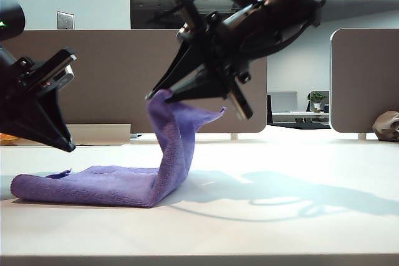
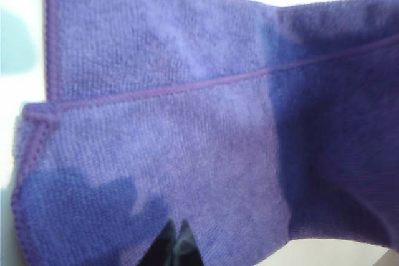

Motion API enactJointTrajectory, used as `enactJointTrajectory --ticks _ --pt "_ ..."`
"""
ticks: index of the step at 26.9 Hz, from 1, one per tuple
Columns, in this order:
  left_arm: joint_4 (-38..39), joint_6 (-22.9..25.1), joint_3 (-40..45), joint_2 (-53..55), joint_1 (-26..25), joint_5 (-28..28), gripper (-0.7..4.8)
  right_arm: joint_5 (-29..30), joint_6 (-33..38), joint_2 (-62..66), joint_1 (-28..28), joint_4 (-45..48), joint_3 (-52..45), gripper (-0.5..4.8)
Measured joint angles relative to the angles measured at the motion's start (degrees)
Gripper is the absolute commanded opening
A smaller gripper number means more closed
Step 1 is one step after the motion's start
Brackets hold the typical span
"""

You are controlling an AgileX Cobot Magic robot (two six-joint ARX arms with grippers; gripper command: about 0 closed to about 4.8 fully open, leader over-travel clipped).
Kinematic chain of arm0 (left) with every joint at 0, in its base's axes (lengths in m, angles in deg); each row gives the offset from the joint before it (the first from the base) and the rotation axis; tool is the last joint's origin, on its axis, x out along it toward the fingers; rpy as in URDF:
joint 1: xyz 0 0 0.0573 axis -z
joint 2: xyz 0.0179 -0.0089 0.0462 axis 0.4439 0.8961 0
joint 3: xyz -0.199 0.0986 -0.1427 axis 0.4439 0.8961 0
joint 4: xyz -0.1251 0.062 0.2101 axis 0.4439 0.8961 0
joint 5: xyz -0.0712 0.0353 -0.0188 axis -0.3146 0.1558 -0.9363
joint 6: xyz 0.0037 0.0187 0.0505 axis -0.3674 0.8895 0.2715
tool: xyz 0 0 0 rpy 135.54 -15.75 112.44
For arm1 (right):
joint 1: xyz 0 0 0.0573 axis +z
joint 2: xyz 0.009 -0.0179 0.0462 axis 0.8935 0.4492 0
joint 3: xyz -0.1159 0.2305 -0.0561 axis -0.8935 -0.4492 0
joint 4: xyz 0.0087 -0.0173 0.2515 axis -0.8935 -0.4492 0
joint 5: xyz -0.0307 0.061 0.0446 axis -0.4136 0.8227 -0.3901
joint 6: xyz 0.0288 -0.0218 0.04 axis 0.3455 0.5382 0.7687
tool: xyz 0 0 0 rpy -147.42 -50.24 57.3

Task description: Fold the bottom of the cloth upward, then fold it vertically to form a square shape.

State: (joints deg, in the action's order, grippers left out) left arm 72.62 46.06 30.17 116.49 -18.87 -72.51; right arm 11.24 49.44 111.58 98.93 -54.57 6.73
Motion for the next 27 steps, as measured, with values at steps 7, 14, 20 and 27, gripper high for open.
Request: enactJointTrajectory --ticks 7,14,20,27 --pt "-1.86 -3.28 0.0 -5.75 -0.28 -2.01 0.04 0.26 6.27 3.85 3.65 8.33 0.83 0.4" --pt "0.17 -5.88 -1.62 -12.76 -6.91 -2.08 0.03 1.44 8.2 11.34 4.61 9.22 10.1 0.4" --pt "2.36 -5.62 -1.6 -13.03 -9.46 -3.82 0.03 2.95 8.35 14.84 6.99 8.39 12.52 0.4" --pt "2.99 -4.68 -1.6 -13.05 -9.46 -4.24 0.03 3.02 9.33 16.46 8.46 10.1 12.92 0.4"
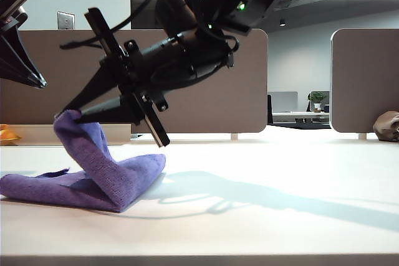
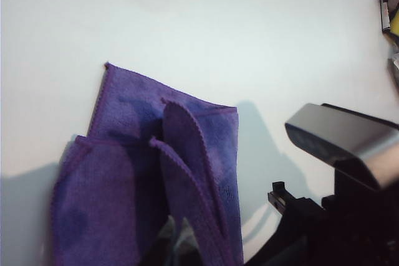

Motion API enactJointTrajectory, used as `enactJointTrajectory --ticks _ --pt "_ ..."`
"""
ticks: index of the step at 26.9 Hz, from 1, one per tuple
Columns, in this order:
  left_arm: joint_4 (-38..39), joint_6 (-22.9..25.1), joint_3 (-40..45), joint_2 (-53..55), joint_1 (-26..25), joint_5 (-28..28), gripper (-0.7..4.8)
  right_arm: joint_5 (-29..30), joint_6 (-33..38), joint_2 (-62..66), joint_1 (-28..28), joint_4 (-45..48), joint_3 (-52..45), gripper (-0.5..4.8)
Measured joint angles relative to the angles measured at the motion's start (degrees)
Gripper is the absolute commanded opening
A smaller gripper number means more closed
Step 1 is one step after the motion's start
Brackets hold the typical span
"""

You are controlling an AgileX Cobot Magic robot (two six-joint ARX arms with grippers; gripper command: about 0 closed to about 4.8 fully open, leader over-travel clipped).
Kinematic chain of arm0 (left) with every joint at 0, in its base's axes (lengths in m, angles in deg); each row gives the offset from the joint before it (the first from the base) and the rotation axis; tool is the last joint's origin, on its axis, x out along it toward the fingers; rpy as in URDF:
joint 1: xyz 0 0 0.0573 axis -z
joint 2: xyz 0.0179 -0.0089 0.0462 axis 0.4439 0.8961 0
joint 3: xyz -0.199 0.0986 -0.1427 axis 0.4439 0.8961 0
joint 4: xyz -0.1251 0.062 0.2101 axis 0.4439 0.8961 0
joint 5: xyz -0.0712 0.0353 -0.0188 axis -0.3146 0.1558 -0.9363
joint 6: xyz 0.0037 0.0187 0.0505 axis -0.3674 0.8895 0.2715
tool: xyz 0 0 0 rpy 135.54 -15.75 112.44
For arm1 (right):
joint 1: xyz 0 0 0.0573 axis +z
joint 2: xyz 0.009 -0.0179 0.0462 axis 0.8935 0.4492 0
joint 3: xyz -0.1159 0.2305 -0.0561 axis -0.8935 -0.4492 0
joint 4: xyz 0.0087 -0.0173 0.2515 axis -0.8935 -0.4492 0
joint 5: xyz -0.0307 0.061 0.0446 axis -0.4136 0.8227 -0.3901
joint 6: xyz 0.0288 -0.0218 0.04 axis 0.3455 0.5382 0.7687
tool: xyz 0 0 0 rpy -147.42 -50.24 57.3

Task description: Fold the bottom of the cloth upward, then fold it vertically to form a square shape.

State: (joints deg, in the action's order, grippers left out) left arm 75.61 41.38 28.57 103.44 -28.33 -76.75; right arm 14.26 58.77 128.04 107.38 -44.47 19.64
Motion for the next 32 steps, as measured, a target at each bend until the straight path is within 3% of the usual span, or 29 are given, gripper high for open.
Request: enactJointTrajectory --ticks 14,15,20,25,28,30,32 --pt "0.72 0.09 -0.5 -4.55 0.0 -1.03 0.03 1.03 7.34 5.2 0.57 7.43 4.31 0.47" --pt "1.18 0.09 -0.5 -4.87 0.02 -1.03 0.03 0.98 7.37 5.31 0.57 7.5 4.85 0.7" --pt "1.75 0.07 -0.5 -6.99 0.02 -1.09 0.03 0.7 7.58 5.92 0.52 7.89 6.99 3.17" --pt "2.12 -0.11 -0.5 -9.05 0.0 -1.07 0.03 -0.55 7.82 6.32 0.52 7.39 7.06 3.42" --pt "2.14 -0.13 -0.5 -10.16 0.0 -1.03 0.03 -0.57 7.85 6.34 0.52 6.88 7.06 3.18" --pt "2.1 -0.13 -0.5 -10.82 0.0 -1.07 0.03 -0.31 7.87 6.32 0.52 6.91 7.08 2.16" --pt "2.1 -0.13 -0.5 -10.93 0.0 -1.05 0.01 1.33 7.96 6.32 0.22 6.86 7.08 0.45"
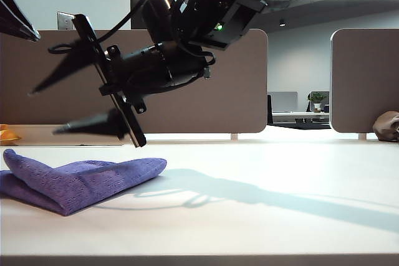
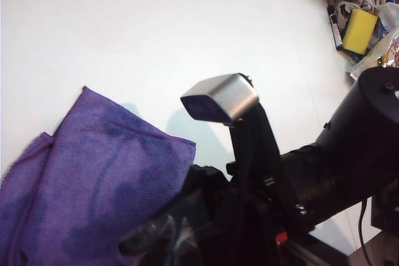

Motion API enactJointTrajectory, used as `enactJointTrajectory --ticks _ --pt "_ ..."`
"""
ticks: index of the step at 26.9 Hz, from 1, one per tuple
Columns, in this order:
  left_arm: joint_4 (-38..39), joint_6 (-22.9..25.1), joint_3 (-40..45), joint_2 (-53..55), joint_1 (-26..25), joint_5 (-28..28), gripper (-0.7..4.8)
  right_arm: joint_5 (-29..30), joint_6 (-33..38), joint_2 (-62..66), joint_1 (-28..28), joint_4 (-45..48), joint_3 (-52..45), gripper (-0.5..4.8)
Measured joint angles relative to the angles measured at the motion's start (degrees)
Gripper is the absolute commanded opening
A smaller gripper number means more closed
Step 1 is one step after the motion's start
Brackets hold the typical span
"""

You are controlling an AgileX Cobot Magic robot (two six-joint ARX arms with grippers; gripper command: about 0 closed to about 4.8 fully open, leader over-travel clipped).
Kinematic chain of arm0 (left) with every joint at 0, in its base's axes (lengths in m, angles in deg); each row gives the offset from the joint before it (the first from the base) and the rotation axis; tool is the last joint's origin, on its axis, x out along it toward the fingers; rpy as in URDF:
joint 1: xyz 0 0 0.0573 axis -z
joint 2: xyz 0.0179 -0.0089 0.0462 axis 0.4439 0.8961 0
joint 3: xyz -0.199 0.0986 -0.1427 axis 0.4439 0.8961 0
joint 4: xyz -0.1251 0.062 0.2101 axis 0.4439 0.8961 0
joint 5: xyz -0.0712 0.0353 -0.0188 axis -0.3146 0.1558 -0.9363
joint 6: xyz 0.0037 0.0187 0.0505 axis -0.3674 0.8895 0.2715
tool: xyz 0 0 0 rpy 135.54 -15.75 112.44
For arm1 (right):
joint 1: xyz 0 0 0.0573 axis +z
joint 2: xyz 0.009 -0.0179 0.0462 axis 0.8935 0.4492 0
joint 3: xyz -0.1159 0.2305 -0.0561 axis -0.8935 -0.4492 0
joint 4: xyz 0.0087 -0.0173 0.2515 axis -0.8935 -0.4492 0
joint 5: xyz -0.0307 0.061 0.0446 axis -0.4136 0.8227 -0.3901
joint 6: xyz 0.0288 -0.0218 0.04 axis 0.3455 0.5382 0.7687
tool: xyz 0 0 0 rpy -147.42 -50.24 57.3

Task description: Fold the bottom of the cloth upward, then fold it vertically to form a square shape.

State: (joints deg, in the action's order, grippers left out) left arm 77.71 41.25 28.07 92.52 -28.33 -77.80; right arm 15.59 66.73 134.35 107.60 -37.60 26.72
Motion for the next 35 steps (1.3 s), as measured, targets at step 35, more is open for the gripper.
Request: enactJointTrajectory --ticks 35 --pt "4.7 -1.05 0.11 -32.41 0.0 0.28 -0.04 -35.15 -42.82 -42.53 -1.7 -33.97 -2.62 -0.06"
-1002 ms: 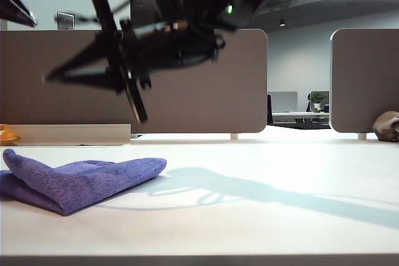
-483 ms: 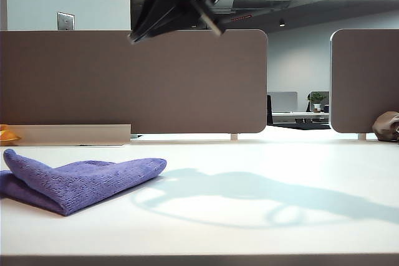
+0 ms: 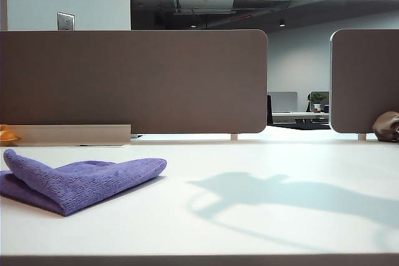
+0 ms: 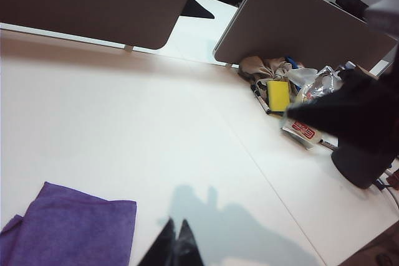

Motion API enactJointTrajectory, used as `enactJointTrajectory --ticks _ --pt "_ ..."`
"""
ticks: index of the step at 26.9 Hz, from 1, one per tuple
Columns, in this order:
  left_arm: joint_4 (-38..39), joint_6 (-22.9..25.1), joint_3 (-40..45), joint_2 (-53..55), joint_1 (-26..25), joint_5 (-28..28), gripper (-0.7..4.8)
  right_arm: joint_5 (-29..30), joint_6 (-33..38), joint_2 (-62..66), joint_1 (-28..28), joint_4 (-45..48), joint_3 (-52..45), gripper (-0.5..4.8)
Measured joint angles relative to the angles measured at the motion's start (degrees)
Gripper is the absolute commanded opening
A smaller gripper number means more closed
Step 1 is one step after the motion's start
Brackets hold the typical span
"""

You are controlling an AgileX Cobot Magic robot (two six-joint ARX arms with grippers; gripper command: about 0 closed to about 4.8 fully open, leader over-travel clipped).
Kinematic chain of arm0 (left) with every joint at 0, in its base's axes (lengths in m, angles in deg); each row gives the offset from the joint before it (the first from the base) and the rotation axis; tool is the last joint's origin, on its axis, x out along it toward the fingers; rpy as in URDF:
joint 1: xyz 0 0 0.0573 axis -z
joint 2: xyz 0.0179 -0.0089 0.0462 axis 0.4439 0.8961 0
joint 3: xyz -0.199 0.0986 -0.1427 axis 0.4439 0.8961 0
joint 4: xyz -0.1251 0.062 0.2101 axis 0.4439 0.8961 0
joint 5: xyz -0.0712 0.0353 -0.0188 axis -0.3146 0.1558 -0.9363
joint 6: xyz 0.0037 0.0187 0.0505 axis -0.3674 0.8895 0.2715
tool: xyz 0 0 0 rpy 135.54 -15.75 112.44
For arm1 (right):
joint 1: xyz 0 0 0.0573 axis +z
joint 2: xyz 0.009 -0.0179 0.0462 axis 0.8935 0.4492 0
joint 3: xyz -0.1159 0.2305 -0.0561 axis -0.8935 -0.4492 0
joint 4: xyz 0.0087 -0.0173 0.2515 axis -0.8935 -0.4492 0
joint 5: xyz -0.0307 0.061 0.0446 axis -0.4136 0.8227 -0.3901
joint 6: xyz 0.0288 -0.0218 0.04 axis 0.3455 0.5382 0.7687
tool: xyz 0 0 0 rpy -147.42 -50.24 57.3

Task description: Fold the bottom of the cloth upward, then fold it vertically to form a square shape.

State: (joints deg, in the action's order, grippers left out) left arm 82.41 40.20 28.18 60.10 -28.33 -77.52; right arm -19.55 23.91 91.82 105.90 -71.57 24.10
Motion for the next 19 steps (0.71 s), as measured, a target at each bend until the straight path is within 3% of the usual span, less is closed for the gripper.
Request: enactJointTrajectory --ticks 7,11,19 --pt "8.61 -0.02 0.0 -11.39 0.0 0.48 -0.04 -2.84 -0.04 -11.56 0.07 0.37 -4.98 -0.06" --pt "10.64 0.04 0.0 -17.57 0.0 4.68 -0.04 -6.73 0.11 -21.22 0.15 2.25 -12.2 -0.06" --pt "15.28 2.38 0.04 -20.0 0.0 7.32 -0.04 -9.73 0.15 -34.91 0.15 7.1 -23.91 -0.06"
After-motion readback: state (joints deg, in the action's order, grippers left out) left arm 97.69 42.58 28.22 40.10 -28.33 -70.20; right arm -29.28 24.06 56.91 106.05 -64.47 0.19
